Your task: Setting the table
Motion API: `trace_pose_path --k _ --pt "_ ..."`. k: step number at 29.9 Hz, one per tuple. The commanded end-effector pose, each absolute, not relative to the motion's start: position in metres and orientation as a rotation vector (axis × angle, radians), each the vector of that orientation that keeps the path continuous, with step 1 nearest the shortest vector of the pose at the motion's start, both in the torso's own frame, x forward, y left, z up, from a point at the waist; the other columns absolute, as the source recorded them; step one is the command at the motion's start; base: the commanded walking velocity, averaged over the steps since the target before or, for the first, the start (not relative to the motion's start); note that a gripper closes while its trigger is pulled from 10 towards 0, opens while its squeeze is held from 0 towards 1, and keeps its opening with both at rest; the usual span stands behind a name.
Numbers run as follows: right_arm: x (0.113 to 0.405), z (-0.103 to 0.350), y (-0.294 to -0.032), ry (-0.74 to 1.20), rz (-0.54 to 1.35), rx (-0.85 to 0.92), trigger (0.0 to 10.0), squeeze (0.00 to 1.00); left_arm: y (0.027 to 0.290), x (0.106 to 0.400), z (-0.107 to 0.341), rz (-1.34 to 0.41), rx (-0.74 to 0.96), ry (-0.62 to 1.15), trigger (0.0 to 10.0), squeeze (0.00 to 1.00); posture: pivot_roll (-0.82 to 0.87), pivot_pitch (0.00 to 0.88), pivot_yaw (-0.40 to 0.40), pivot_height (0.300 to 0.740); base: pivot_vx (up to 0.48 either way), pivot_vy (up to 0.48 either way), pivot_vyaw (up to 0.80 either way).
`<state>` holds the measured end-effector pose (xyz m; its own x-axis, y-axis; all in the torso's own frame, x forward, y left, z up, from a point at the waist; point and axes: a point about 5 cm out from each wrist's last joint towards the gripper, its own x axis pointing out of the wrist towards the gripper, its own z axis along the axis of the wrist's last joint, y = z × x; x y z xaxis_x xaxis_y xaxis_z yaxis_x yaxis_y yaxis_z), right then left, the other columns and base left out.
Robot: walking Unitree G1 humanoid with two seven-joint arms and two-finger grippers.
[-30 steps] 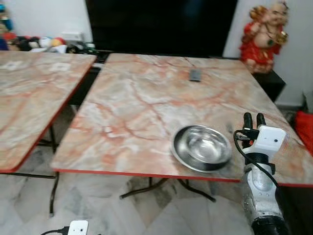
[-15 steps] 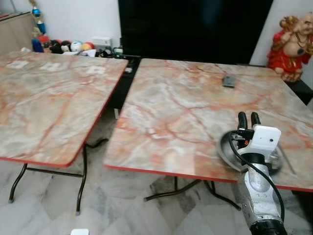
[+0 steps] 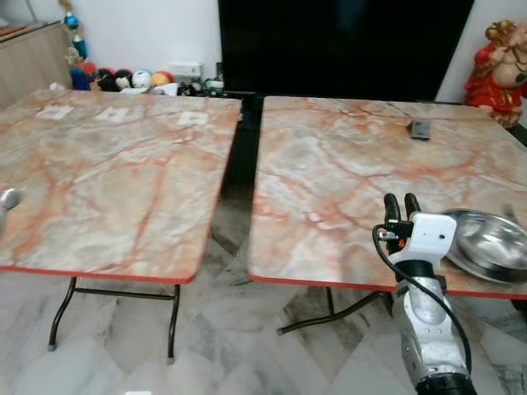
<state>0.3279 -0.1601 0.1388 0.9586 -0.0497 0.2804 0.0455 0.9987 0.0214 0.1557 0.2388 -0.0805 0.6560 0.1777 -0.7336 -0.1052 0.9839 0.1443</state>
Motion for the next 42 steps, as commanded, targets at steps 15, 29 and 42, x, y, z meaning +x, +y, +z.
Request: trace_pose_path --k 15,29,42 --pt "0.3299 0.1452 -0.1636 -0.292 -0.078 0.032 10.0 0.0 0.2362 0.1548 -0.0816 0.157 0.086 0.846 10.0 0.0 0.02 0.072 -0.023 0.74 0.0 0.48 0.0" --pt "0.3314 0.1444 -0.1615 -0.277 -0.082 0.038 10.0 0.0 0.235 0.1554 -0.0813 0.159 0.082 0.837 10.0 0.0 0.03 0.088 -0.026 0.74 0.0 0.48 0.0" --pt "0.3323 0.1449 -0.1619 -0.272 -0.083 0.038 10.0 0.0 0.2335 0.1549 -0.0819 0.156 0.077 0.838 10.0 0.0 0.03 0.093 -0.029 0.74 0.0 0.48 0.0"
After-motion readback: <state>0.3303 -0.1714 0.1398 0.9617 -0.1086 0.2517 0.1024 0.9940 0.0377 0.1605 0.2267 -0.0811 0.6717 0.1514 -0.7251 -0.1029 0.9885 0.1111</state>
